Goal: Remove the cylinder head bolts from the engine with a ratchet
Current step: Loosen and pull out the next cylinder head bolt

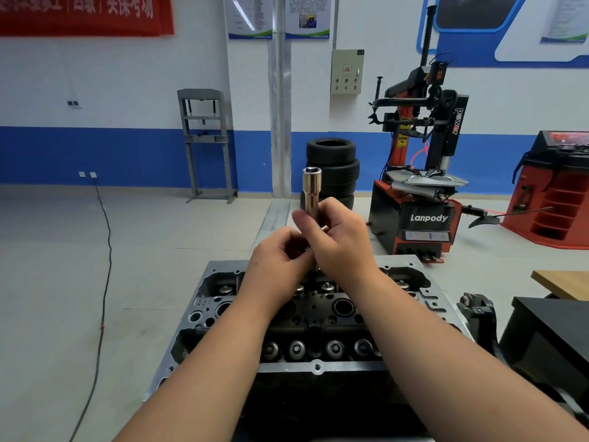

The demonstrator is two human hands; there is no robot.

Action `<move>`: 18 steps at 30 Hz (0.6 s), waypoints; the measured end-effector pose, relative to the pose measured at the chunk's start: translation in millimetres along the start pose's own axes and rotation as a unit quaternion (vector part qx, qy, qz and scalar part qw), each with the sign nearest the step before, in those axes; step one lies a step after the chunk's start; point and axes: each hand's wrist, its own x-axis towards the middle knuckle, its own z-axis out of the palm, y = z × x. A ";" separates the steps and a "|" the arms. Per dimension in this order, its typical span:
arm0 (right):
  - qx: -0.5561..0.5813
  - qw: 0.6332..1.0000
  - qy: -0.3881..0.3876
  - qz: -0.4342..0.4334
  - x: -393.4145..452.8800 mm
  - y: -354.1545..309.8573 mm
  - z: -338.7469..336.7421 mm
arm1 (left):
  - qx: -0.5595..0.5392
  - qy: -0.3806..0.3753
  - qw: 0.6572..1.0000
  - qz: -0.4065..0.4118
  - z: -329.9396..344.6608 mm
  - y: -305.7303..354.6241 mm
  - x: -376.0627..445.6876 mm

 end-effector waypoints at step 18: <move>-0.053 0.998 -0.020 -0.014 1.3 -1.4 -2.1 | 0.004 -0.031 0.999 -0.011 2.9 2.8 -2.1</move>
